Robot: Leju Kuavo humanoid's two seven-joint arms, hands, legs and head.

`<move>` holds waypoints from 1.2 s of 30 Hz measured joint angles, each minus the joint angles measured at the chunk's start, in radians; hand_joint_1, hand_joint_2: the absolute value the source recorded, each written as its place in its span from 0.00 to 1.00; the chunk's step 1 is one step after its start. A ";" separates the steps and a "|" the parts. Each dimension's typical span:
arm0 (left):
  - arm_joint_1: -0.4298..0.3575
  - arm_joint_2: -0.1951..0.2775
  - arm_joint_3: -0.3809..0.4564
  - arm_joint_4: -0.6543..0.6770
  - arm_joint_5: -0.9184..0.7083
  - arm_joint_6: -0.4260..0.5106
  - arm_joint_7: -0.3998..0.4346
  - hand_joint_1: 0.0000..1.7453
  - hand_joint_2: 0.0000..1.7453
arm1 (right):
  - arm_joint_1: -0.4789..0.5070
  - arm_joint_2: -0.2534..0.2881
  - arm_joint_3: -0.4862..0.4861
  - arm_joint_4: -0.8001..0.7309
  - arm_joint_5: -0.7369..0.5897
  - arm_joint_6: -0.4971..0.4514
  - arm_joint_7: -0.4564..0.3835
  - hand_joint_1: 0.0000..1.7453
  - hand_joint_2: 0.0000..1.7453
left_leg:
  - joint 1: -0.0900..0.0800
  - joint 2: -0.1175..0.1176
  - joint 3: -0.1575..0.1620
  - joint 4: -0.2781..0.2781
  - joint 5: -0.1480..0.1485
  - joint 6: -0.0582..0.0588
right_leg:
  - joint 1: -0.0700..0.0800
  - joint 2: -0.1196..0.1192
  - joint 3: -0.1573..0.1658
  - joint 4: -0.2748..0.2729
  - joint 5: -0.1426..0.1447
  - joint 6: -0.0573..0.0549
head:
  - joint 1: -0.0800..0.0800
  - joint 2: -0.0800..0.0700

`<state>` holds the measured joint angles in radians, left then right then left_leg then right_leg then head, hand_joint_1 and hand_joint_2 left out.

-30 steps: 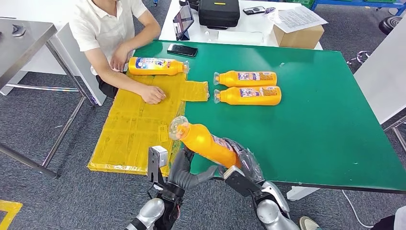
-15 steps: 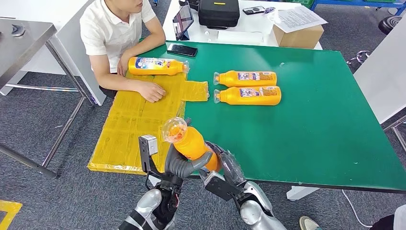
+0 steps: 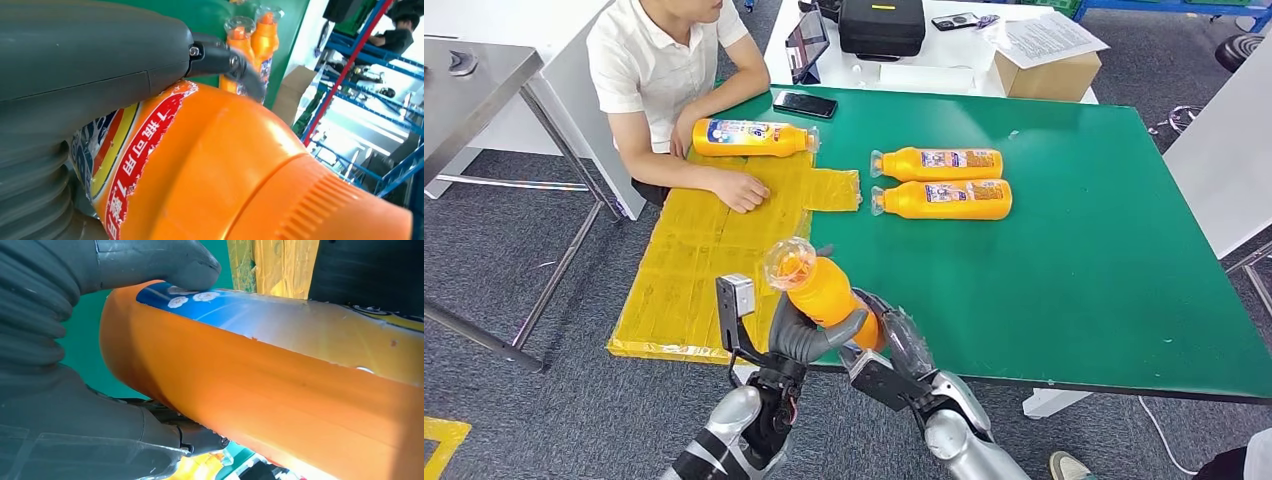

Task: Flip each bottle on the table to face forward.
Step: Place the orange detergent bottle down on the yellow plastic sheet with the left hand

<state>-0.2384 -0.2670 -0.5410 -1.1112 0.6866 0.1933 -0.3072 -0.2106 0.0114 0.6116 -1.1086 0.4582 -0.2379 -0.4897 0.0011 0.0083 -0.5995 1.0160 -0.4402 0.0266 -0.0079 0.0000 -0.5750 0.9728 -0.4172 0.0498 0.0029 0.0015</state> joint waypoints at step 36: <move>-0.203 0.099 0.264 0.173 -0.485 0.499 -0.281 1.00 1.00 | 0.148 0.107 -0.137 -0.254 -0.187 -0.297 -0.153 0.00 0.00 | 0.000 -0.001 -0.002 0.000 0.003 -0.001 | 0.000 -0.001 -0.002 0.002 0.000 0.000 | 0.000 0.000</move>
<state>-0.4419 -0.1679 -0.2772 -0.9378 0.2018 0.6928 -0.5879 -0.0629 0.1182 0.4749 -1.3623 0.2710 -0.5347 -0.6431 0.0014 0.0072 -0.6011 1.0160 -0.4368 0.0253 -0.0078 -0.0009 -0.5769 0.9750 -0.4168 0.0495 0.0032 0.0015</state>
